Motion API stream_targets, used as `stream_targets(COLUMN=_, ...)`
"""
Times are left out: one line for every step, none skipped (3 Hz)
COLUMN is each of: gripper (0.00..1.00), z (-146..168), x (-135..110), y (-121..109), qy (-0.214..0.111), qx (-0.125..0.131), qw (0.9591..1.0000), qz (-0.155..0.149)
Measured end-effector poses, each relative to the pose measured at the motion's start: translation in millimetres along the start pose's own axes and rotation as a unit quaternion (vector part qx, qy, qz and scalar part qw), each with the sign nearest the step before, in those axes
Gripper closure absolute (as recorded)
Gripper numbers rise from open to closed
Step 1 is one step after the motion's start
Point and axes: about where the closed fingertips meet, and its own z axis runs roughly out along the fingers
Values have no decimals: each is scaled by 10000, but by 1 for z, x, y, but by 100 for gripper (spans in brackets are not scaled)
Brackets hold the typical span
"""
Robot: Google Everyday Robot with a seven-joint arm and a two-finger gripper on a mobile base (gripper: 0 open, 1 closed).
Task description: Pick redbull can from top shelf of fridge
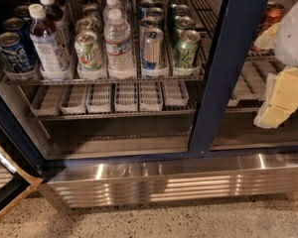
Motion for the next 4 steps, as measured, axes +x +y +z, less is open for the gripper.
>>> stream_targets(gripper=0, z=18, x=-27, y=11, qy=-316, qx=189, qw=9993, qz=33)
stream_targets(gripper=0, z=34, x=-54, y=12, qy=-660, qx=598, qw=9957, qz=236)
stream_targets(gripper=0, z=40, x=-72, y=-2, qy=-1099, qx=1074, qw=9860, qz=640)
stream_targets(gripper=0, z=31, x=-82, y=-47, qy=-1904, qx=1550, qw=9638, qz=1036)
